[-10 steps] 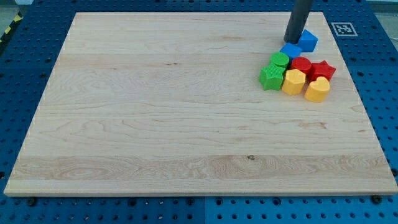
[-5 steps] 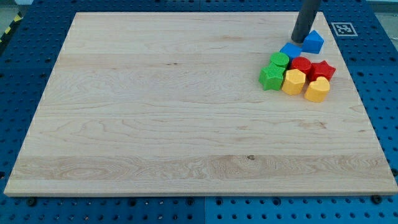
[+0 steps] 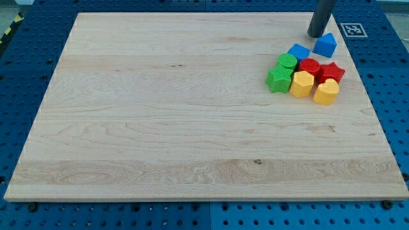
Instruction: Push the blue triangle into the group of blocks
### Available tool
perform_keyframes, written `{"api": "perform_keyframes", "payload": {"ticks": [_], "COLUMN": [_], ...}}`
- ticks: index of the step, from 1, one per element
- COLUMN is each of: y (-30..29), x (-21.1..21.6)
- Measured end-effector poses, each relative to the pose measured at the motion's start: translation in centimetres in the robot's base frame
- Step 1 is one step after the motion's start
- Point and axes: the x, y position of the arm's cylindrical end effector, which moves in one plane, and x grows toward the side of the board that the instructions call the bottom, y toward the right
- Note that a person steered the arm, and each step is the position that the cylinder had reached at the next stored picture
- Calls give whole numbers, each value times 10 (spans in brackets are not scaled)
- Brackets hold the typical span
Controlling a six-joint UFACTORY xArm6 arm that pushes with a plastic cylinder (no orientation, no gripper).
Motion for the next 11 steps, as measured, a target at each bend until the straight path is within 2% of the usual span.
{"api": "perform_keyframes", "payload": {"ticks": [1, 2, 3, 4, 5, 7, 8, 9, 10, 11], "y": [27, 17, 14, 18, -17, -27, -23, -18, 3, 1], "x": [13, 39, 44, 37, 3, 48, 47, 8, 12, 33]}}
